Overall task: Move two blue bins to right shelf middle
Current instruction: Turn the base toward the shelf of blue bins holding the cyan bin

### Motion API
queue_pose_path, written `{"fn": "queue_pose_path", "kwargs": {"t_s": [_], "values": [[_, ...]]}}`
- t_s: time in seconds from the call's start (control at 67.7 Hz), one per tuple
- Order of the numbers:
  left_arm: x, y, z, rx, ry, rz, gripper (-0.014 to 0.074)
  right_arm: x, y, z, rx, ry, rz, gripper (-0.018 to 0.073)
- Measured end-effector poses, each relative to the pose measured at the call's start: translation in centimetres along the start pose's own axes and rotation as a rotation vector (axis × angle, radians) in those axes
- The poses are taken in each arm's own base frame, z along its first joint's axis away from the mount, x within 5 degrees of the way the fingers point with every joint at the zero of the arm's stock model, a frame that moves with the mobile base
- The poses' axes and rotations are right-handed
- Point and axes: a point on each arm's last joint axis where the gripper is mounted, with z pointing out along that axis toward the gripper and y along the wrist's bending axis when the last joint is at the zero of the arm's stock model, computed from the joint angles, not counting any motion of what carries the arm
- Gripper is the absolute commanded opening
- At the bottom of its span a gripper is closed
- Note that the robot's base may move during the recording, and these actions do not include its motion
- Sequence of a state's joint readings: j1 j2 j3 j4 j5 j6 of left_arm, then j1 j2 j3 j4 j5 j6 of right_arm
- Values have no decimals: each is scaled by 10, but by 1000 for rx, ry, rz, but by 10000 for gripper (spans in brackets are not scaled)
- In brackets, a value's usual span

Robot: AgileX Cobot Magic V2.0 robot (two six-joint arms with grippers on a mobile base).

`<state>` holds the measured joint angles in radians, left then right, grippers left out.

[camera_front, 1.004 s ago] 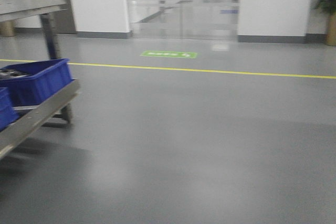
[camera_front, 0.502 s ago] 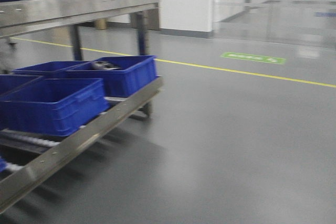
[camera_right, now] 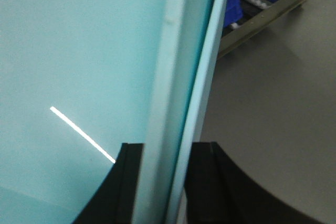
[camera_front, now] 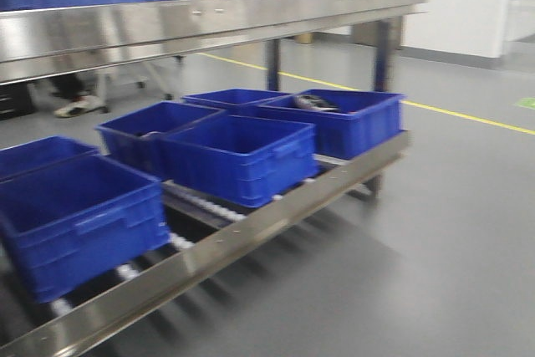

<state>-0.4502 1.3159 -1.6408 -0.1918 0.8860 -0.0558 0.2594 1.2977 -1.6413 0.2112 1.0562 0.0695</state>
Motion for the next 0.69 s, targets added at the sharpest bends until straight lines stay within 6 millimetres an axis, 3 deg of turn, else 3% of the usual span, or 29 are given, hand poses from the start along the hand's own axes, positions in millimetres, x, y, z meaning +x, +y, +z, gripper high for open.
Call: {"fn": "queue_pose_path", "kwargs": {"t_s": [0.694], "values": [[0, 0, 0, 0, 0, 0, -111, 0, 0, 0, 0, -2, 0, -154]]}}
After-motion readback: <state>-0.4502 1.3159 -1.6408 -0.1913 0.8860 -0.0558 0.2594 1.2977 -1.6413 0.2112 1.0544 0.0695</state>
